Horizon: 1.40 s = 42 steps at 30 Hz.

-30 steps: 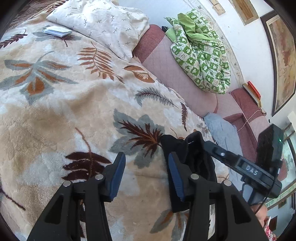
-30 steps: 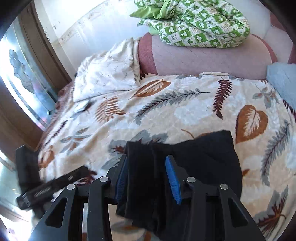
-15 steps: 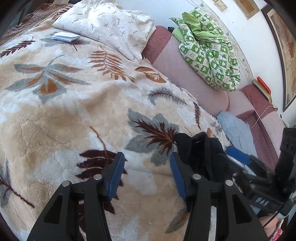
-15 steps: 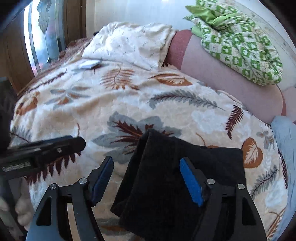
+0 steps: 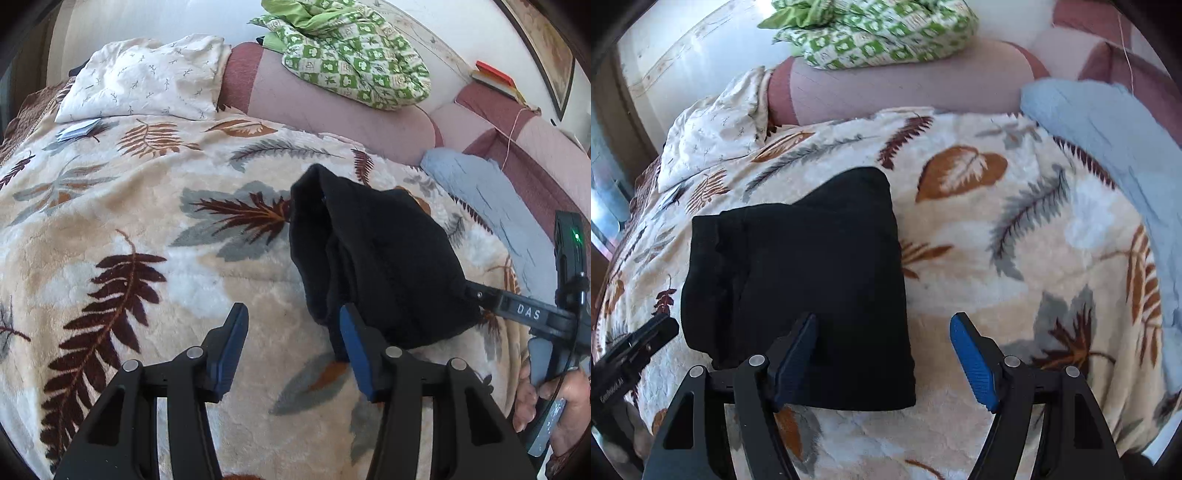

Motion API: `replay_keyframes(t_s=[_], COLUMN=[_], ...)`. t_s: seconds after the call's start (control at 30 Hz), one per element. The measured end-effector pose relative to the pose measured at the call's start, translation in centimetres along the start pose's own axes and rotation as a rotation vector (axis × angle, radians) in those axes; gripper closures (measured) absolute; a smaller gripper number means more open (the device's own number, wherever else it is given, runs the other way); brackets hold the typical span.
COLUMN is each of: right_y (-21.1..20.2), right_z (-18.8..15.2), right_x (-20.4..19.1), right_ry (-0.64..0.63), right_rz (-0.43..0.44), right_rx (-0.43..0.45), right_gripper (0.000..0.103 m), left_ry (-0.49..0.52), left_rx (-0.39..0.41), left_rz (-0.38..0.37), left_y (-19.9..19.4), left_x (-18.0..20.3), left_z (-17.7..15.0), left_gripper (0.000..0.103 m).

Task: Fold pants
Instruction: 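Open both tools and pull them back from the folded pants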

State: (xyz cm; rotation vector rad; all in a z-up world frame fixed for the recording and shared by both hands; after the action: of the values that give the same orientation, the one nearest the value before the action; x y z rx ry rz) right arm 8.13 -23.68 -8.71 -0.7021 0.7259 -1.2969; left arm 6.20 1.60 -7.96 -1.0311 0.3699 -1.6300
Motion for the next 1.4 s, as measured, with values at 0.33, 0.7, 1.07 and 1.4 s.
replay_keyframes(t_s=[0.33,0.7,1.07,1.4], right_y=[-1.3,-1.8,-2.0,-0.8], right_z=[-0.9,-2.2,-2.7,-3.5], right_x=[0.9,3.7,5.5,7.9], right_ry=[0.087,0.177,0.180,0.231], right_rz=[0.065,0.148,0.216,0.238], right_rx=[0.043,0.102,0.161,0.159], right_gripper=[0.024,0.024,0.024,0.024], left_ry=[0.014,0.053,0.157,0.180], left_rx=[-0.025,-0.093,-0.087,-0.099], left_rz=[0.088,0.232,0.306,0.350], left_y=[-0.8,-1.3,-1.4,-0.4], left_x=[0.0,1.0,5.1,5.9], left_z=[-2.7,-4.6,-4.0,-3.4], left_gripper=[0.051,0.050,0.049,0.047])
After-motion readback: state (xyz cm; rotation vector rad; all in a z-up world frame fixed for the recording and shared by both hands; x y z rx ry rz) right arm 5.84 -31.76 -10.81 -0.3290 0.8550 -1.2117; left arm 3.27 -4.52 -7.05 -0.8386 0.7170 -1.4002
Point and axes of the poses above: each gripper's, at about its wrist camera, not at the fingertips, and y roughly the way its jaws point, x to its right, z to its top, the point moved 4 cm from there along y, roughly the way its jaws point, and after that the axes turned 14 degrees about -y, right-handed, at the moved point
